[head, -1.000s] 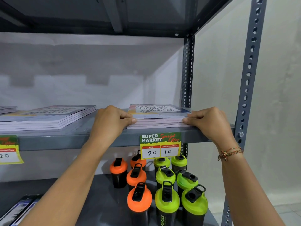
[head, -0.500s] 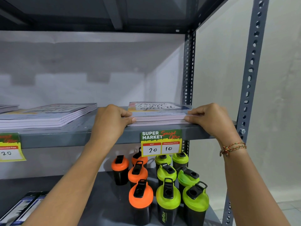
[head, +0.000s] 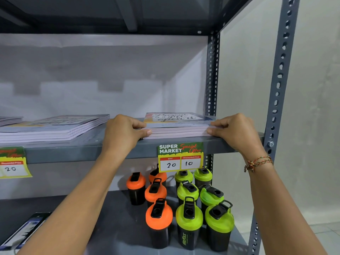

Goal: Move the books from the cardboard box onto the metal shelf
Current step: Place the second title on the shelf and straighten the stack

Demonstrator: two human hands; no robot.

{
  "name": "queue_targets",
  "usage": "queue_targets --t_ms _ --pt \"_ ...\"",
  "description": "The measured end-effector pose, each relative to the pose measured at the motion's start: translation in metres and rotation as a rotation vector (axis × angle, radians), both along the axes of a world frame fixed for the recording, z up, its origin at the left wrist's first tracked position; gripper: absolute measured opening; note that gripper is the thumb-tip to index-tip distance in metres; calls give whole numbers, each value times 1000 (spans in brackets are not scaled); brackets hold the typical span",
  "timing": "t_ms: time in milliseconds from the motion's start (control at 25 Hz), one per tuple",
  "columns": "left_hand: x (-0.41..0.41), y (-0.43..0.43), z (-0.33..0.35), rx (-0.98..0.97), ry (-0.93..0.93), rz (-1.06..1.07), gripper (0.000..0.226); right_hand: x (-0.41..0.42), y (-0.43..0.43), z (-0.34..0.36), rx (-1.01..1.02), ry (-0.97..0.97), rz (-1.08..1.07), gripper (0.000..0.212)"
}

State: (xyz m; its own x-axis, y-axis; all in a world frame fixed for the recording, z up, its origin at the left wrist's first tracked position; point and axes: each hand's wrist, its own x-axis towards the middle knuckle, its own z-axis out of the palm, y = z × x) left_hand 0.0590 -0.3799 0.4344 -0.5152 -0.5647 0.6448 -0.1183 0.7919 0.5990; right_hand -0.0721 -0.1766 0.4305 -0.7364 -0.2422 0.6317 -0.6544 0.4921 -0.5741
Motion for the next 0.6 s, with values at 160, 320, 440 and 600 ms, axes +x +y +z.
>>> queue_targets --t_ms 160,320,440,600 --pt "2 1 -2 4 14 -6 34 0 2 -2 -13 2 -14 35" --pt "2 0 -3 -3 18 2 34 0 2 -3 -26 5 -23 34" --pt "1 -2 -3 3 11 0 35 0 1 -4 -39 1 -20 33" --pt "1 -3 -5 19 19 -1 33 1 1 -6 -59 -5 -14 33"
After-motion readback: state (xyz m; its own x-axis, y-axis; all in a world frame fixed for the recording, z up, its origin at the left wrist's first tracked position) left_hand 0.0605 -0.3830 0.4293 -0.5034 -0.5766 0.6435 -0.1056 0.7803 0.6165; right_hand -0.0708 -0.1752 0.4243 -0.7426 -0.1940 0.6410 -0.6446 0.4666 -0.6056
